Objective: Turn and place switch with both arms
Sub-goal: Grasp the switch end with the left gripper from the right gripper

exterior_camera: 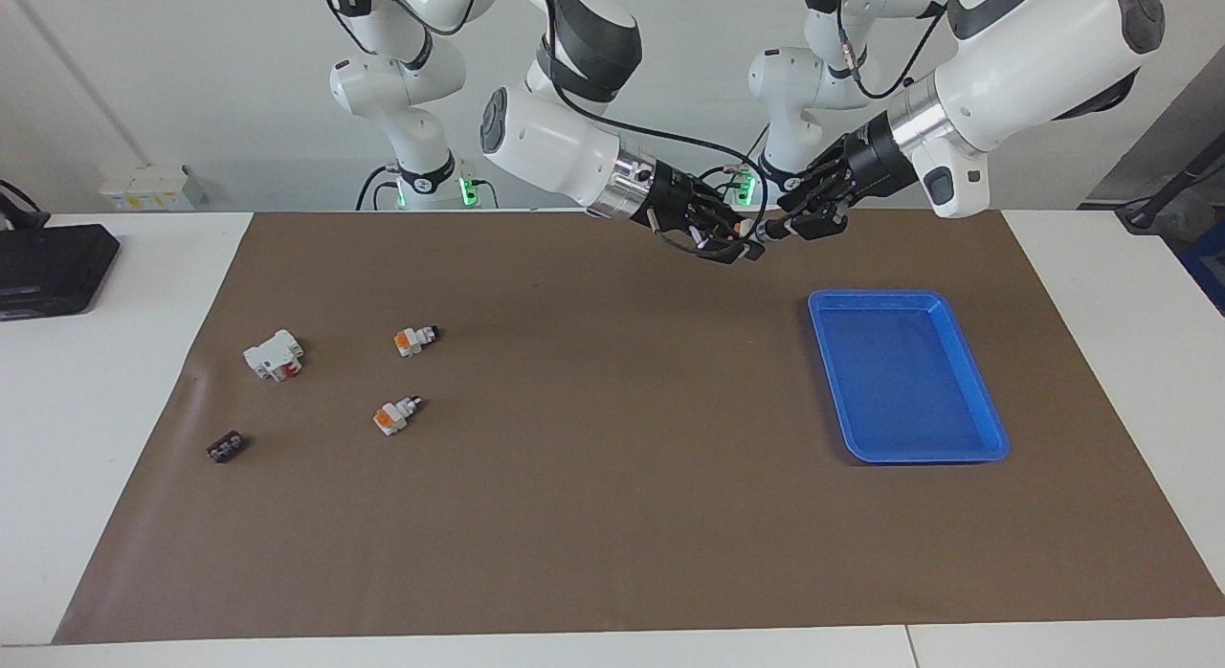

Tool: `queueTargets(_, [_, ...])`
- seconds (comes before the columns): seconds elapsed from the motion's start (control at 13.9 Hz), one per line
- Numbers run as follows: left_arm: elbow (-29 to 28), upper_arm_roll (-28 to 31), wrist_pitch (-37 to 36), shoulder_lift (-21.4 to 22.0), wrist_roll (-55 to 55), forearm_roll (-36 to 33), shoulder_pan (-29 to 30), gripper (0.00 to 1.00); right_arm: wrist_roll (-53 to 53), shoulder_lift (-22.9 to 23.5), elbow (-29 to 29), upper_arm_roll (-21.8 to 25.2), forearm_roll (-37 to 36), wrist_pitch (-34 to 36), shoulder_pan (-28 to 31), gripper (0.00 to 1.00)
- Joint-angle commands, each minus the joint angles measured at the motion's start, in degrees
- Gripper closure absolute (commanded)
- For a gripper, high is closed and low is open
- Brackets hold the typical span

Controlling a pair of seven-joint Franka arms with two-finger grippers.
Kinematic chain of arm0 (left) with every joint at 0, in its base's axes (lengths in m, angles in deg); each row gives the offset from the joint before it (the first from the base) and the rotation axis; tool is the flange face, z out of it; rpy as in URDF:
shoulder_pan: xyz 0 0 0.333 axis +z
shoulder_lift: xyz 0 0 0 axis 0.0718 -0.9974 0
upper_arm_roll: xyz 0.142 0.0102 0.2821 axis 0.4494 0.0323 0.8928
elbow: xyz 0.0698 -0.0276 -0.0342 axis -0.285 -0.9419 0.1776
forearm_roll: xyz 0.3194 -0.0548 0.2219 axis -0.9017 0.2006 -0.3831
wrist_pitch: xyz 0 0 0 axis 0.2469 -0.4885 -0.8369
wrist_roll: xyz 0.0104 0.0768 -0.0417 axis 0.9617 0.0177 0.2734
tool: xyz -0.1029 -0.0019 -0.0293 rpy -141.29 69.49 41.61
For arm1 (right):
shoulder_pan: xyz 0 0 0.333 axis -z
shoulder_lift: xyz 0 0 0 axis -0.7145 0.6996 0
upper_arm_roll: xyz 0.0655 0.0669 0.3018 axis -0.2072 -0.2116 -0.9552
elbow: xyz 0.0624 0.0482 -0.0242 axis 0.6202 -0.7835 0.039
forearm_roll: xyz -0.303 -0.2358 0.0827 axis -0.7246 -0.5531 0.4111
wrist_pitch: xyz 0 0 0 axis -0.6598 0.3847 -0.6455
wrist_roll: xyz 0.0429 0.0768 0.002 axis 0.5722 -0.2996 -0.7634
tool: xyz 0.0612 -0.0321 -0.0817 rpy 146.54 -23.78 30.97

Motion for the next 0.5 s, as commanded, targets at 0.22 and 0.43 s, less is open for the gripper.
queueTargets(0.22, [-0.4, 0.3, 1.7, -0.2, 0.9, -2.1, -0.8, 0.63, 0.7, -1.3, -1.1, -0.2, 1.3, -0.2, 0.1, 1.00])
queueTargets(0.43, [-1.2, 0.4, 1.7, -0.1, 0.9, -2.2, -0.9, 0.72, 0.7, -1.3, -1.1, -0.2, 1.3, -0.2, 0.1, 1.00])
